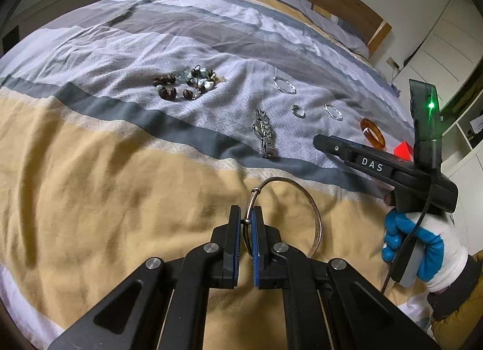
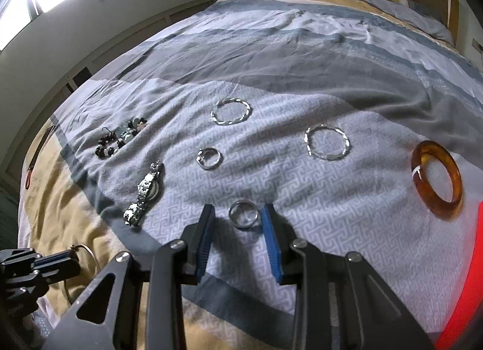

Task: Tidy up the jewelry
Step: 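Carry the bangle and ring into the red box and release both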

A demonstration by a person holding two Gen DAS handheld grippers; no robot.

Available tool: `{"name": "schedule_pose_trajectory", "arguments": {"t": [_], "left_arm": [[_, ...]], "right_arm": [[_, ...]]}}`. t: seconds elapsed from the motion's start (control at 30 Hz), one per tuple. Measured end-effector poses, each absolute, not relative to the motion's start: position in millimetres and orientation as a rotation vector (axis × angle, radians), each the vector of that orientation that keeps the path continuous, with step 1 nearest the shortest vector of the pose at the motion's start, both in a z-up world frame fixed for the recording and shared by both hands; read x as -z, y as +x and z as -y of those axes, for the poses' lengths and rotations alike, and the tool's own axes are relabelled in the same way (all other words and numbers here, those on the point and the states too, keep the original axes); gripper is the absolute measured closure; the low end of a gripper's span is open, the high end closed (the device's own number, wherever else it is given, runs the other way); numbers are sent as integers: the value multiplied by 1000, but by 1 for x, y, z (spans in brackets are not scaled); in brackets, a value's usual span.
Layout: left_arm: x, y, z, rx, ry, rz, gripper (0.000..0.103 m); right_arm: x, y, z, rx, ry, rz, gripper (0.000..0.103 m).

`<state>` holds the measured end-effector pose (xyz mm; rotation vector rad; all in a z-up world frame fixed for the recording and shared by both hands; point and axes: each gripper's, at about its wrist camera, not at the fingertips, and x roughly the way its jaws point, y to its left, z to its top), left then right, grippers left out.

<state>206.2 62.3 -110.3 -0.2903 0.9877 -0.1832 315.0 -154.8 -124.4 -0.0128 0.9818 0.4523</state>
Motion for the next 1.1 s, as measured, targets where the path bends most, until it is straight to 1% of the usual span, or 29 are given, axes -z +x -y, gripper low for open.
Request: {"name": "schedule_pose_trajectory", "arguments": {"t": [0.1,0.27,0.5,0.63,0.8,0.97,1.1], "left_arm": [[106,205,-59,187,-282,-981,97],[92,202,-45,209,-269,-966,97],[71,204,9,317,-235,-956,97],[63,211,62,408,-187,-952,97],[55,229,147,556,-129,-949,97],[58,256,241,649,-33,-945,97],[72,275,299,647,61,-954,97]], "right_arm": [[122,312,161,-453,6,-971,84],[100,295,182,-456,39,-919,84],[62,258,253,-395,76,-855,84],[48,236,318,-302,80,-842,84],[53,227,405,-146,86,-868,84],[63,236,458,-55,95,-883,84],[72,251,482,-25,93,-891,84]]}}
